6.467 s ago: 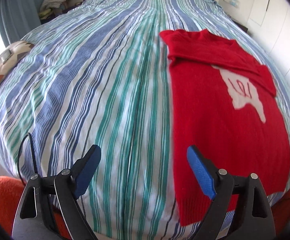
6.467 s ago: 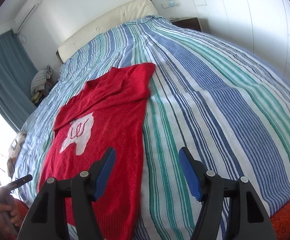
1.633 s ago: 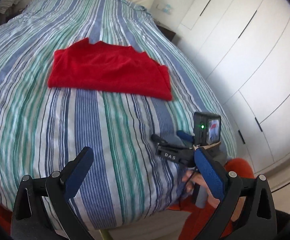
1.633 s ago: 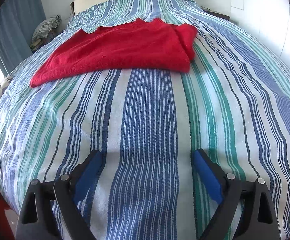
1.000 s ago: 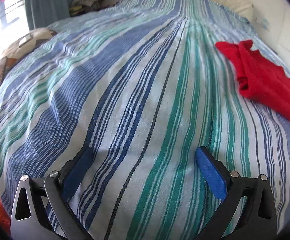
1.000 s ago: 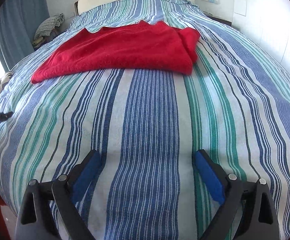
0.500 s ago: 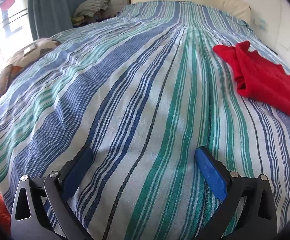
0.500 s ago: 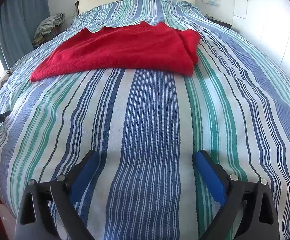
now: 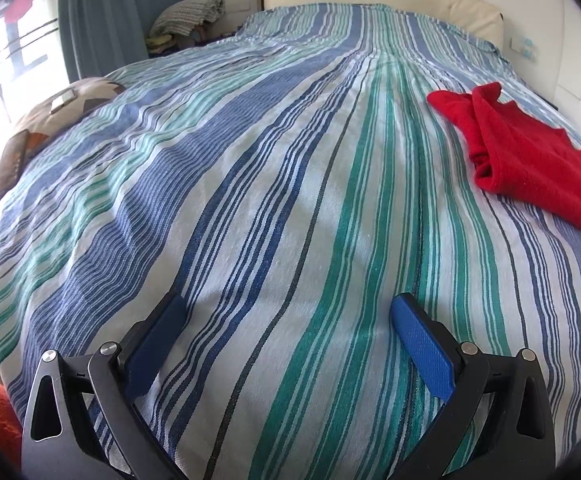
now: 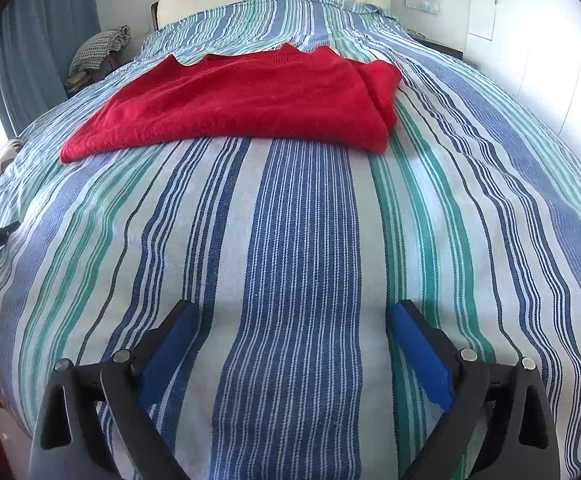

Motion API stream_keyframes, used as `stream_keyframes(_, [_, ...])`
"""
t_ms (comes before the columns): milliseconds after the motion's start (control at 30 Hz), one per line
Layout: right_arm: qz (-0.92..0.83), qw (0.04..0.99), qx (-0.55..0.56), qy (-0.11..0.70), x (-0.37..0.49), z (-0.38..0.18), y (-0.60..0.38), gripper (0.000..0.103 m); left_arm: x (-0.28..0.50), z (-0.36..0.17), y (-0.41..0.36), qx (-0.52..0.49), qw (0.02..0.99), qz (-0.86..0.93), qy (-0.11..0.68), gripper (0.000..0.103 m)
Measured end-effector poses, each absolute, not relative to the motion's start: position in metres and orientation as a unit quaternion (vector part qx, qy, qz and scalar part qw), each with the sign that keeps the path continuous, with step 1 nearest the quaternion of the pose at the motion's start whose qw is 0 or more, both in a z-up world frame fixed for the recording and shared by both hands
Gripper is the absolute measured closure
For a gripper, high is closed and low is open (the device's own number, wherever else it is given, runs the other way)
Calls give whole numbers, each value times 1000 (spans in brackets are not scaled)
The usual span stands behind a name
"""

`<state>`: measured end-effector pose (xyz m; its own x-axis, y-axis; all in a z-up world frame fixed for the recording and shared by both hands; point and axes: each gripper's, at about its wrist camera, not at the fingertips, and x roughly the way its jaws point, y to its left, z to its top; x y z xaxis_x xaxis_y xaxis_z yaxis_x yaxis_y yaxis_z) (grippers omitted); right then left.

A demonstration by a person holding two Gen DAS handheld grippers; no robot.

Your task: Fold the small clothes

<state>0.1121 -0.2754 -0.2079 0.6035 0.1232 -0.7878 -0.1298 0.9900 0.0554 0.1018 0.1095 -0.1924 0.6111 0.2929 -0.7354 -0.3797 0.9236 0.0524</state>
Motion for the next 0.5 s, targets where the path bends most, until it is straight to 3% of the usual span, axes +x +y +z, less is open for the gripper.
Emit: stream_keyframes(500, [69, 896, -5, 438, 111, -208, -275, 6, 100, -192, 109, -53, 897, 189, 396, 0])
